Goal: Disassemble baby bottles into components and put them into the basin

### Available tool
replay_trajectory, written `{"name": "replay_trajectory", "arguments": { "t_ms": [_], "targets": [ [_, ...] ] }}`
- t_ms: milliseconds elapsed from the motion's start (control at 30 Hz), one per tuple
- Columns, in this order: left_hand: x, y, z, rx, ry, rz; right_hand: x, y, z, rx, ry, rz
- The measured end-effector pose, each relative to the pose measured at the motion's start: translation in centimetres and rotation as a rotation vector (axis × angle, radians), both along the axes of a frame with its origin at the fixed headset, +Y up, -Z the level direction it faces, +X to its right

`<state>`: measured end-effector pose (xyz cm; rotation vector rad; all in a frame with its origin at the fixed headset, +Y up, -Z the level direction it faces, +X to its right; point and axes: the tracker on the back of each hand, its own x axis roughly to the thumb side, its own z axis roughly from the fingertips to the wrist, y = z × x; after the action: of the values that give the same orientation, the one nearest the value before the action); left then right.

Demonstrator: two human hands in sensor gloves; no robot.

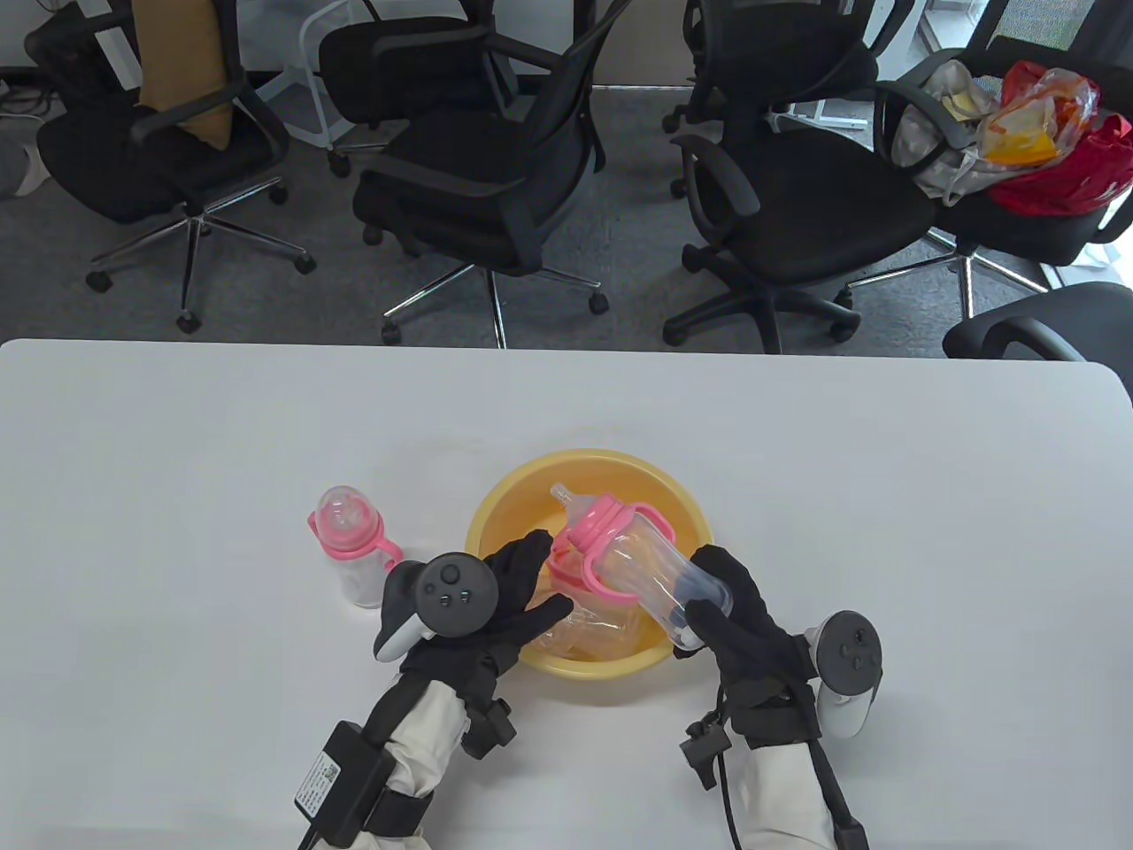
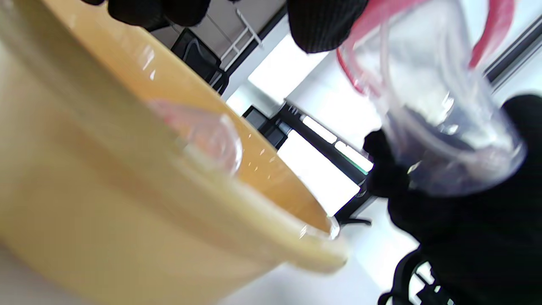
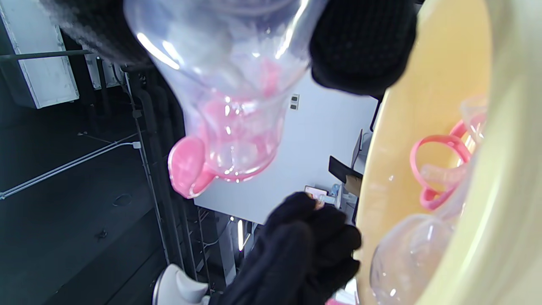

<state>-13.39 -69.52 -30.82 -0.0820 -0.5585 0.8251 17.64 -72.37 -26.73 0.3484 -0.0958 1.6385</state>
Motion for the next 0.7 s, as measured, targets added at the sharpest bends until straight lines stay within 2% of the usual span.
{"name": "replay_trajectory", "arguments": {
  "t_ms": [67,200,333,433,500,633,700],
  "targets": [
    [-1.0,0.5,0.1,0.021,0.025,0.108,-0.2,0.0,0.0,-0.005,0.016,-0.002],
    [-2.6,1.3,0.3,0.015,0.043,0.432,-0.9,-0.1,-0.1,-0.013,0.070,0.000],
    [-2.8,1.2,0.2,-0.076,-0.039,0.661,-1.8,-0.1,-0.1,-0.022,0.166,-0.031],
    [-2.3,0.9,0.1,-0.163,-0.164,0.814,-2.7,0.1,0.0,-0.025,0.238,-0.032],
    [-2.0,1.0,0.2,-0.185,-0.216,0.840,-3.2,0.2,0.1,-0.022,0.256,-0.024],
    [-2.2,1.4,0.7,-0.011,-0.093,0.723,-3.4,0.6,0.3,-0.006,0.259,-0.003],
    [-2.2,1.6,1.1,0.046,-0.045,0.685,-3.4,0.9,0.4,0.027,0.216,0.030]
  ]
}}
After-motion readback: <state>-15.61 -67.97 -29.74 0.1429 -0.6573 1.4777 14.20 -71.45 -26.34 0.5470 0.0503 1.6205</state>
